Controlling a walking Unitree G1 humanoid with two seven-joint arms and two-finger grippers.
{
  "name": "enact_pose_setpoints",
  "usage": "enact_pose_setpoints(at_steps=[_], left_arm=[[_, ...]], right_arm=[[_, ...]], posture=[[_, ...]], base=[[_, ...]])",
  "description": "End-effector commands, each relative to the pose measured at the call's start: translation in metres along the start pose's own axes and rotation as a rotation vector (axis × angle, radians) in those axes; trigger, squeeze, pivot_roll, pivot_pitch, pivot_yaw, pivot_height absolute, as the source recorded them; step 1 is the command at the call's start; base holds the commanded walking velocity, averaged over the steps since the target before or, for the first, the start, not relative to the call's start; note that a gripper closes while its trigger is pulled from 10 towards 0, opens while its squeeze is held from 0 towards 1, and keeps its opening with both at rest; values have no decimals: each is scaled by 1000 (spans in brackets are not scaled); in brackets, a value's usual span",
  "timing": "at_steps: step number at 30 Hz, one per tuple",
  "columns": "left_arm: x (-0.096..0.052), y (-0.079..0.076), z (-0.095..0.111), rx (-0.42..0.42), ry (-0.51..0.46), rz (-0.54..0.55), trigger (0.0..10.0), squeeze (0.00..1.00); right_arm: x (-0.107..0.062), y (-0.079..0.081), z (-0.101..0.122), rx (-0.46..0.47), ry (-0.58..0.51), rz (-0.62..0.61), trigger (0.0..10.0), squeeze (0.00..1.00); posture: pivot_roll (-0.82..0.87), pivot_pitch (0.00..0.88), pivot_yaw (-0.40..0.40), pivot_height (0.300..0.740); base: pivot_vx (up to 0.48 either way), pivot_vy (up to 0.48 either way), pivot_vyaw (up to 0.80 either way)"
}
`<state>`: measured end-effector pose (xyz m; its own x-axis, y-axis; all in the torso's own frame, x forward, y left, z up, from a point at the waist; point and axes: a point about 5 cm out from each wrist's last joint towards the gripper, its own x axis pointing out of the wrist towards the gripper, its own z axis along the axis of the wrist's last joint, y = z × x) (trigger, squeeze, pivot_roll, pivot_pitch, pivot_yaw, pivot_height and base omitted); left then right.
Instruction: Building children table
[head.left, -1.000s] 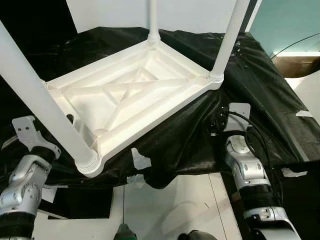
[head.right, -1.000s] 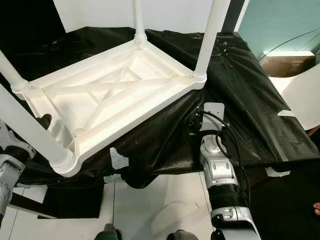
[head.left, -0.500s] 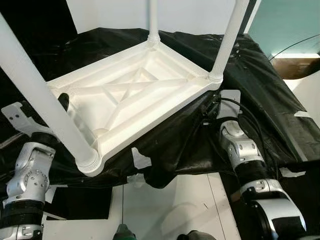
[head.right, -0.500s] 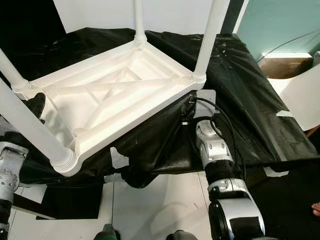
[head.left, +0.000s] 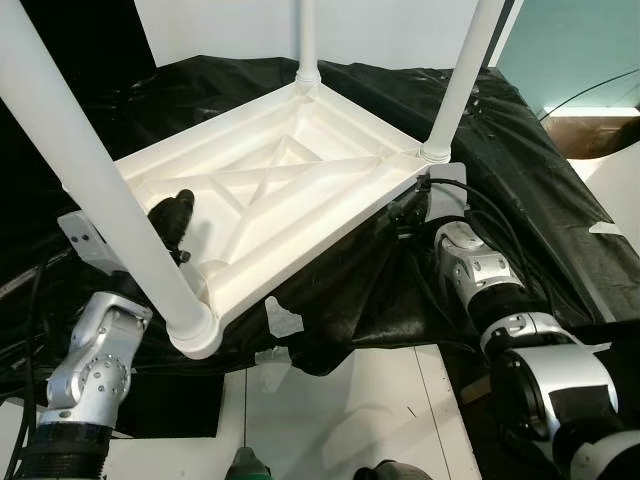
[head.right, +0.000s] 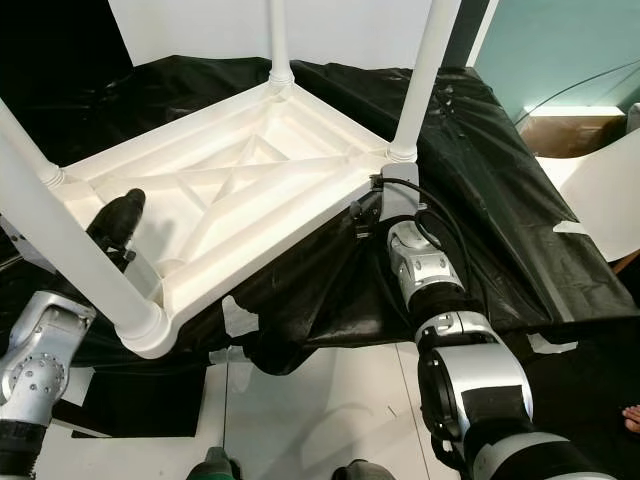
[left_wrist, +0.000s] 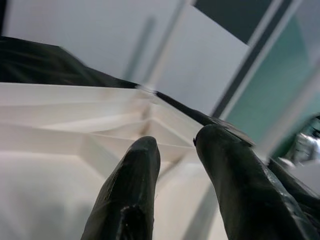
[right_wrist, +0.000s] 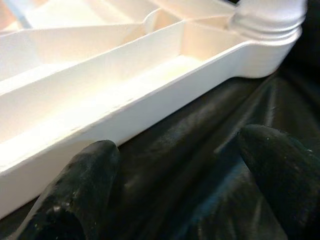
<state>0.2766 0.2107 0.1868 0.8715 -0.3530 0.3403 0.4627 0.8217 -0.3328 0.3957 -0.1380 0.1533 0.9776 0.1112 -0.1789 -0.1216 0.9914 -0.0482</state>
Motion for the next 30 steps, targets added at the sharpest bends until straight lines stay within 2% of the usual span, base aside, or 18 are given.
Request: enact_pose_setpoints(at_steps=[1, 5, 6, 10, 11, 14, 19, 22, 27, 29, 30], left_arm=[[-10, -42, -3, 20, 30, -653, 10000, 0], [-14, -58, -8, 39, 69, -676, 10000, 0], [-14, -58, -8, 39, 69, -676, 10000, 0], [-13, -88, -13, 173, 147, -720, 10000, 0], [-12, -93, -15, 178, 160, -718, 10000, 0], [-12, -96, -18, 182, 176, -712, 10000, 0], [-12, -112, -26, 167, 180, -691, 10000, 0], [-6, -123, -33, 170, 183, -642, 10000, 0], [5, -129, -38, 209, 176, -561, 10000, 0], [5, -129, -38, 209, 176, -561, 10000, 0], [10, -131, -42, 234, 184, -532, 10000, 0]], right_arm=[[1, -2, -2, 12, 15, 12, 10000, 0], [4, 3, -2, 17, 25, 49, 10000, 0], [4, 3, -2, 17, 25, 49, 10000, 0], [6, 8, 1, -6, 22, 98, 10000, 0], [6, 9, 3, -10, 19, 108, 10000, 0], [6, 10, 4, -13, 17, 115, 10000, 0], [8, 16, 11, -41, -6, 165, 10000, 0], [9, 23, 17, -66, -30, 206, 10000, 0], [10, 32, 23, -80, -47, 259, 10000, 0], [10, 32, 23, -80, -47, 259, 10000, 0], [10, 36, 25, -89, -54, 276, 10000, 0]], posture=[[38, 104, -51, 740], [46, 107, -46, 740], [46, 107, -46, 740], [55, 103, -50, 740], [58, 100, -51, 740], [58, 100, -51, 740], [60, 93, -50, 740], [65, 87, -48, 740], [69, 84, -44, 740], [69, 84, -44, 740], [72, 84, -41, 740]], base=[[0, 0, 0], [0, 0, 0], [0, 0, 0], [0, 0, 0], [0, 0, 0], [0, 0, 0], [0, 0, 0], [0, 0, 0], [0, 0, 0], [0, 0, 0], [0, 0, 0]])
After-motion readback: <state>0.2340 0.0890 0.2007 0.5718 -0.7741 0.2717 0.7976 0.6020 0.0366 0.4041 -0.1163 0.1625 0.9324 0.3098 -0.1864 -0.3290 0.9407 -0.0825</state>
